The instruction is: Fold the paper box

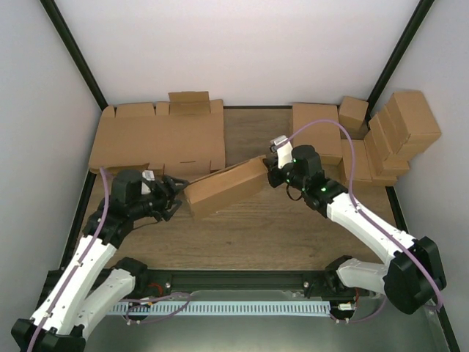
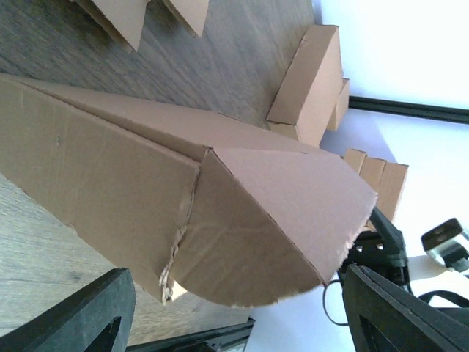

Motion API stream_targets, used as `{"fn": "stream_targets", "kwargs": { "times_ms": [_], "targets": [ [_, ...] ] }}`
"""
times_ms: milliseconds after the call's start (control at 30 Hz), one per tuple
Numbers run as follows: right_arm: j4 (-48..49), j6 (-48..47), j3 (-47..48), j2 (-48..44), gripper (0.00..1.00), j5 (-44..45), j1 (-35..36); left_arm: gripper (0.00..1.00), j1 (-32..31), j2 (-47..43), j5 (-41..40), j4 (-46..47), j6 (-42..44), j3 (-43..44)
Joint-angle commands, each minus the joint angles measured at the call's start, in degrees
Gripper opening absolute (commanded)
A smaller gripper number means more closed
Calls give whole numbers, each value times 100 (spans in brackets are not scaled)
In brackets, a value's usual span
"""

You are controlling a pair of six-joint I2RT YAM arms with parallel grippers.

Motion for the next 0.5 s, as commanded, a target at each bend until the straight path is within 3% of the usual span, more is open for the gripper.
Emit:
{"fn": "stream_targets", "kwargs": {
  "times_ms": [0, 133, 300, 467],
  "targets": [
    [-503, 132, 129, 134, 1, 27, 79, 80, 38, -197, -19, 208, -446, -54],
    [-477, 152, 107, 133, 2, 26, 83, 78, 28, -225, -240, -67, -387, 113],
    [-592, 152, 310, 102, 6, -6, 83, 75, 32, 48, -519, -519, 557, 650],
    [-908, 109, 809, 261, 6, 64, 88, 73, 29, 494, -252, -574, 820, 718]
  ]
}}
